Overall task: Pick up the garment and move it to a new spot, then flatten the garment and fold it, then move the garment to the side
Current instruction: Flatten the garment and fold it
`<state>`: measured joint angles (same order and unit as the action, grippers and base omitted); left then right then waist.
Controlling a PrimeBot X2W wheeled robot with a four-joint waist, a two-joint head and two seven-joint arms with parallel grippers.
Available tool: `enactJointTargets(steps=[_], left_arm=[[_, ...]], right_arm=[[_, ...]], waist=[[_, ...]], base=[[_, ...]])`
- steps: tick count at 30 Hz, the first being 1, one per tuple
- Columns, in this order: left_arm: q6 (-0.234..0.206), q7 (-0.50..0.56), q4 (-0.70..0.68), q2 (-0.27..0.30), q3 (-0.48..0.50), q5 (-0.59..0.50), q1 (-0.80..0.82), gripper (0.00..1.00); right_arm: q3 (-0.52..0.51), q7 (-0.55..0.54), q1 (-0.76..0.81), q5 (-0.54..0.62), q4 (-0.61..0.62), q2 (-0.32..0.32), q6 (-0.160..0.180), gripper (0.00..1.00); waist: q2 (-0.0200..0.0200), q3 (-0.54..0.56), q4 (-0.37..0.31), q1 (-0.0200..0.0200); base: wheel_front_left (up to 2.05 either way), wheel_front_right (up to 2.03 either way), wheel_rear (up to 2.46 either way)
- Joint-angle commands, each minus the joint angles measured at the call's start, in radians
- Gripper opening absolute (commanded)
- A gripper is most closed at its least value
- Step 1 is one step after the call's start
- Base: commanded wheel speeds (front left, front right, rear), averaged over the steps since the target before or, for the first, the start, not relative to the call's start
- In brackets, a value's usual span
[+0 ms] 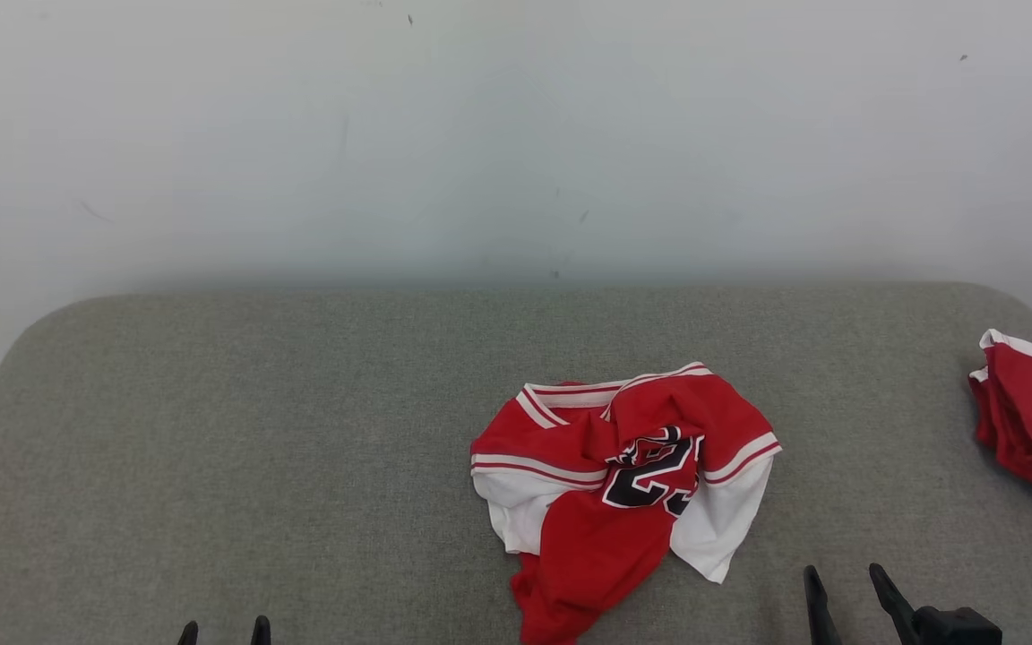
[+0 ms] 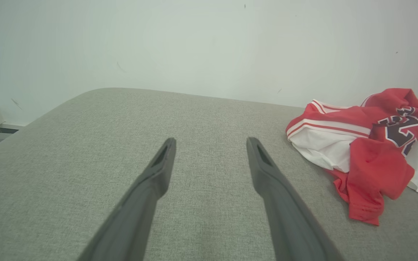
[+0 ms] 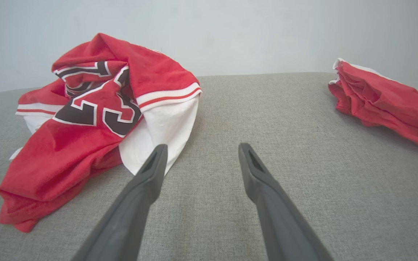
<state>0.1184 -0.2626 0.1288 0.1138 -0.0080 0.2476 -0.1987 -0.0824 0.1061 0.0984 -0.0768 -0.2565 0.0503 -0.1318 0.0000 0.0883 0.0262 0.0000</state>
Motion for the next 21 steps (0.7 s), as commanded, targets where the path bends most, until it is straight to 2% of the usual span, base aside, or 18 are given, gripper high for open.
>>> enactJointTargets(steps=[1, 6, 15, 21], left_arm=[[0.004, -0.003, 0.003, -0.004, 0.000, -0.001, 0.008, 1.00], [0.007, 0.001, 0.038, -0.005, -0.016, 0.013, 0.015, 1.00], [0.013, 0.088, 0.146, 0.026, -0.081, 0.035, 0.199, 1.00], [0.011, 0.167, 0.232, 0.048, -0.128, 0.049, 0.369, 1.00]], right_arm=[[-0.001, 0.005, 0.001, -0.003, 0.000, 0.000, 0.002, 1.00], [0.012, 0.004, -0.009, -0.006, 0.002, 0.000, 0.002, 1.00], [0.045, 0.001, -0.032, -0.003, 0.016, 0.000, 0.002, 1.00], [0.077, -0.005, -0.049, -0.007, 0.016, 0.000, 0.002, 1.00]], waist=[[0.0000, 0.000, 0.002, 0.0000], [0.0000, -0.005, -0.007, 0.0000], [0.0000, -0.052, -0.087, 0.0000], [0.0000, -0.113, -0.206, 0.0000]], base=[[0.00, 0.00, 0.00], [0.00, 0.00, 0.00], [0.00, 0.00, 0.00], [0.00, 0.00, 0.00]])
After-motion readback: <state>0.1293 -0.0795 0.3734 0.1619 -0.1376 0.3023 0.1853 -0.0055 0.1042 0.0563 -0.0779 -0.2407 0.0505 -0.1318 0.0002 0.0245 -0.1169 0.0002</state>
